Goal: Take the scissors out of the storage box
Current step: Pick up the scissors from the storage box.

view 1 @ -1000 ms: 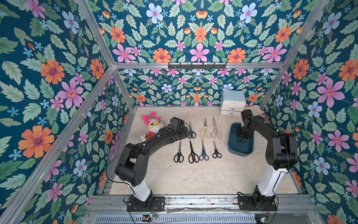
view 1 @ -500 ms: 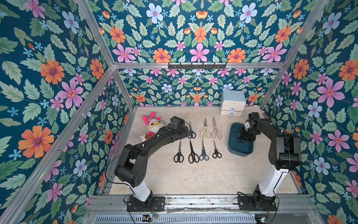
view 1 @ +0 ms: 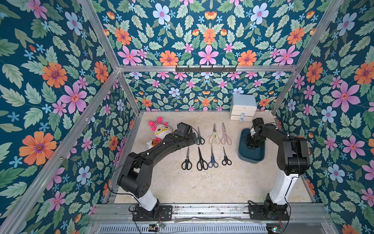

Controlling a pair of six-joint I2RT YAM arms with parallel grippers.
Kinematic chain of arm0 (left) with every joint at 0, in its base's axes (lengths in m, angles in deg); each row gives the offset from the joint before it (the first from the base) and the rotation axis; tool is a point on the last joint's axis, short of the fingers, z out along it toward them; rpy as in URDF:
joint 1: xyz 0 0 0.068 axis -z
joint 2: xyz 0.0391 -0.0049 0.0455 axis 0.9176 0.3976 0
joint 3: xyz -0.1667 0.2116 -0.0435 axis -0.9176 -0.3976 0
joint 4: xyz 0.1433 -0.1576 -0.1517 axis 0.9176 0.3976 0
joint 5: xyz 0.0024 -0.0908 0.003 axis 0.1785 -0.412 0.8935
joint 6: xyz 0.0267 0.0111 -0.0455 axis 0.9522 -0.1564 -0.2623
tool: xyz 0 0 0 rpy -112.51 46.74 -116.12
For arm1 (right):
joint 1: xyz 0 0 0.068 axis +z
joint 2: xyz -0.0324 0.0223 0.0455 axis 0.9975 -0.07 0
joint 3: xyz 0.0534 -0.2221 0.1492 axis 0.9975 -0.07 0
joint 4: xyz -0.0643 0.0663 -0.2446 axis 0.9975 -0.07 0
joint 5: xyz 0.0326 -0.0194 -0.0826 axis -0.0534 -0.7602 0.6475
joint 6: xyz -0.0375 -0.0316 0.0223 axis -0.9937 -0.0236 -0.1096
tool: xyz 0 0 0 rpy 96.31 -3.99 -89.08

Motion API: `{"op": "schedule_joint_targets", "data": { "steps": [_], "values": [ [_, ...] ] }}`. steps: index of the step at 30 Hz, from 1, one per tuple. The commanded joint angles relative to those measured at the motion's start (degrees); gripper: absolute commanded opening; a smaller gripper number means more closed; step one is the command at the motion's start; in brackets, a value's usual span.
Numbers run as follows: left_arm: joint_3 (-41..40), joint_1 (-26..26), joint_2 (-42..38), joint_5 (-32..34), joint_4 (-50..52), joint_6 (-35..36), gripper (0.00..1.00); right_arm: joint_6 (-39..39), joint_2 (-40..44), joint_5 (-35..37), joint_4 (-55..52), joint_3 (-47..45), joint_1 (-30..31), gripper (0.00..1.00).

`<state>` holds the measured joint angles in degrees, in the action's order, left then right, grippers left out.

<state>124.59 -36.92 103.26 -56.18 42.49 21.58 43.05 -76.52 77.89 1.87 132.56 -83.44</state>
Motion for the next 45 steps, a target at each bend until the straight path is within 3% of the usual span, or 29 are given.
{"op": "schedule_joint_targets", "data": {
  "steps": [1, 23, 37, 45],
  "values": [
    [-0.53, -0.04, -0.58, 1.02, 0.51, -0.23, 0.99, 0.27, 0.15, 2.17, -0.34, 0.24, 0.26, 0.29],
    [-4.41, -0.01, -4.56, 2.46, 0.10, -1.81, 0.99, 0.89, -2.70, 4.46, 1.29, -0.48, 1.74, 0.24],
    [-7.05, 0.05, -7.81, 3.77, -0.04, -2.39, 0.99, 1.57, -2.45, 2.29, 1.71, -1.38, 2.73, 0.00],
    [-6.55, -0.03, -7.68, 4.77, -0.38, -2.93, 0.99, 5.14, 4.58, 1.11, 0.11, -1.75, 2.73, 0.00]
  ]
}}
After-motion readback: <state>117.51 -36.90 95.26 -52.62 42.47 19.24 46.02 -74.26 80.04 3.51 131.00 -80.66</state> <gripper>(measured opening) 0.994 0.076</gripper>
